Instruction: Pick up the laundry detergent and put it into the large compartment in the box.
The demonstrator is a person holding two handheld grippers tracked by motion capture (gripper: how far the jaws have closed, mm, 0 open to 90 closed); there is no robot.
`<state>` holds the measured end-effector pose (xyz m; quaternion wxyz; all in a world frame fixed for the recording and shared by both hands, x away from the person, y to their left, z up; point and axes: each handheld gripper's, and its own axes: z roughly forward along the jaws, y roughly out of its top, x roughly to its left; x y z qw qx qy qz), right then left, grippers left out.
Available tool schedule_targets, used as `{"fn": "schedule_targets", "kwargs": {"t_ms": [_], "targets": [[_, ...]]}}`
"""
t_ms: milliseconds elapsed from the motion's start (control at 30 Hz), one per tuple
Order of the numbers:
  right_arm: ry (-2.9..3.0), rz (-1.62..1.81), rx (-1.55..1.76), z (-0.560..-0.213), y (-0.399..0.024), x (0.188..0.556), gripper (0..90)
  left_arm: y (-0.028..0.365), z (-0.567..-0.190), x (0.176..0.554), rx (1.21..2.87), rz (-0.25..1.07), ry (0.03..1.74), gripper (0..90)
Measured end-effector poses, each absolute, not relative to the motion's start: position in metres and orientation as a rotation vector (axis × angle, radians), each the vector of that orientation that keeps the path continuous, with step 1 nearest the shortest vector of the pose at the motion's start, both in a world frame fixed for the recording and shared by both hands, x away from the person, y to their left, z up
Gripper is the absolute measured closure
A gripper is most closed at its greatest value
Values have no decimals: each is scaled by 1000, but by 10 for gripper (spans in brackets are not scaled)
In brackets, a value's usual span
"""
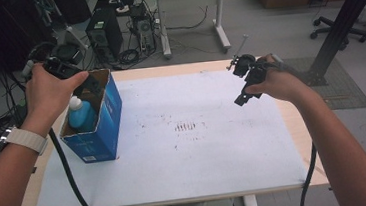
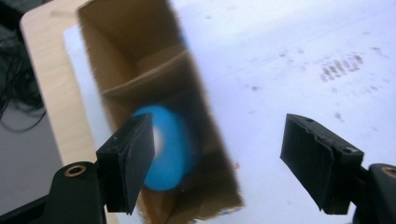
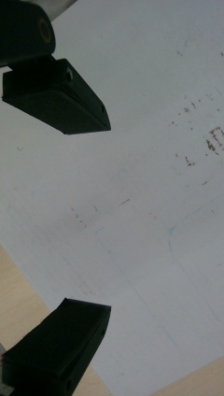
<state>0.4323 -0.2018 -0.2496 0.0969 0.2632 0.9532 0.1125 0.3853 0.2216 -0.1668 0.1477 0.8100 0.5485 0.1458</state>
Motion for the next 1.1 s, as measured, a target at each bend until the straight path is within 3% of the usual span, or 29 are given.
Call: {"fn": "schedule_targets", "kwargs": {"t_ms": [533,867,1100], "targets": [[2824,334,780,-249,-200,432,103,172,-154,362,2499,355,1275,254],[2821,337,783,-246,-202,432,102,163,-158,363,2504,299,1226,36],[2817,341,780,-246,-202,434,103,161,-158,362,2505,299,1204,40]]}}
